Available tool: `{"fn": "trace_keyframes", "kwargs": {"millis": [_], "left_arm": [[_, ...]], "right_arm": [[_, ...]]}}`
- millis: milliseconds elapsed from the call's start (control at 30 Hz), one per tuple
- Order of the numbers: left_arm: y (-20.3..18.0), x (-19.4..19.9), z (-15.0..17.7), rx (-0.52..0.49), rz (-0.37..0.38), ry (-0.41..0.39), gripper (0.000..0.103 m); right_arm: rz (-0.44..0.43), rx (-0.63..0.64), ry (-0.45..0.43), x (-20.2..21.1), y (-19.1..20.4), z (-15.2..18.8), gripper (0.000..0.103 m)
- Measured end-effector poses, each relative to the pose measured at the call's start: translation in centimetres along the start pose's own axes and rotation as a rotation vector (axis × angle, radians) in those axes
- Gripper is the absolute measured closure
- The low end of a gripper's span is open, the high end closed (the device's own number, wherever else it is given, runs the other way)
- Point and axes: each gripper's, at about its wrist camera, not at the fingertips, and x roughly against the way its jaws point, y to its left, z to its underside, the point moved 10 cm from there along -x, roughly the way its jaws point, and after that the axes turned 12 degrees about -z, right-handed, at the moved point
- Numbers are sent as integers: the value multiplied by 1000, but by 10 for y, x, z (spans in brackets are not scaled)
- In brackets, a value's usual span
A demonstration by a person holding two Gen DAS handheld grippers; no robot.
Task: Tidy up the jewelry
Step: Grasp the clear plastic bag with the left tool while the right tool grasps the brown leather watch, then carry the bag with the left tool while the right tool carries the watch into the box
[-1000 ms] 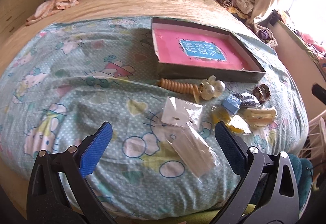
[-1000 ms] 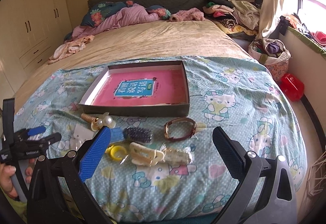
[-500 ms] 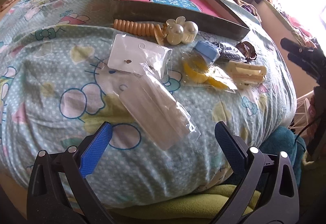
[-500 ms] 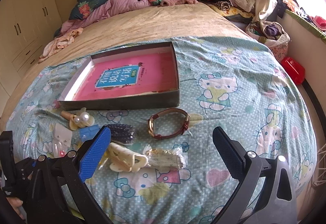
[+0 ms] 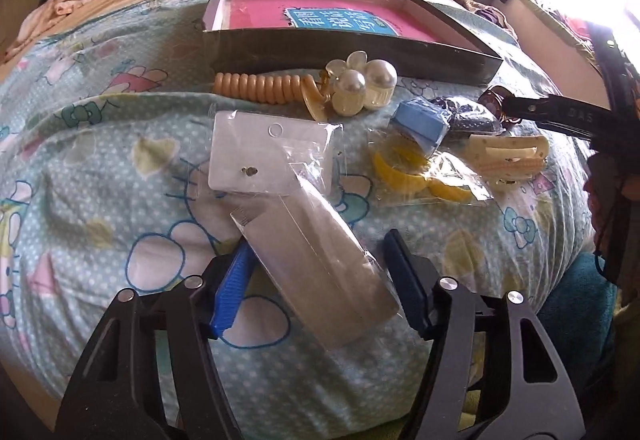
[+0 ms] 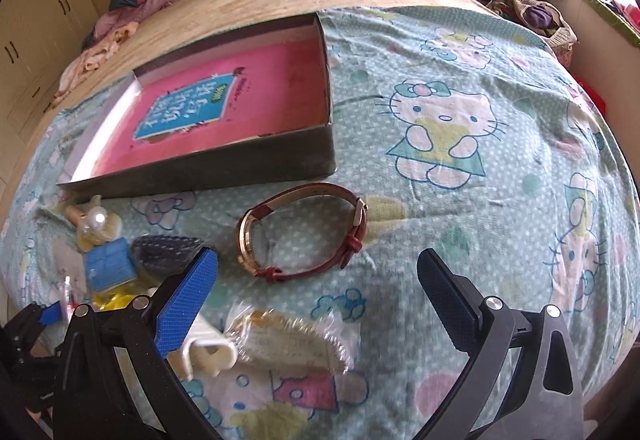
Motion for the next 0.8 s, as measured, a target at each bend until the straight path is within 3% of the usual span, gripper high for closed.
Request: {"fn": "trace_keyframes", "kwargs": {"millis": [133, 333, 467, 533, 600, 800], "left_arm": [[-1, 4, -3, -24, 7, -18, 60], [-8, 10, -9, -26, 41, -26, 63], [-10, 21, -14, -27, 53, -48, 64], [-9, 25, -20, -26, 53, -59, 64], [-8, 28, -25, -20, 56, -68, 64], [-5, 32, -41, -14, 52, -95, 65]], "right_arm": [[28, 27, 25, -14, -4, -2, 4], [98, 108, 31, -30, -1, -4, 4], [62, 119, -7, -28, -2, -4, 5], [41, 118, -31, -22, -3, -4, 14], [10, 100, -60, -14, -4, -5, 33], [-96, 26, -155, 17, -4, -9, 34]]}}
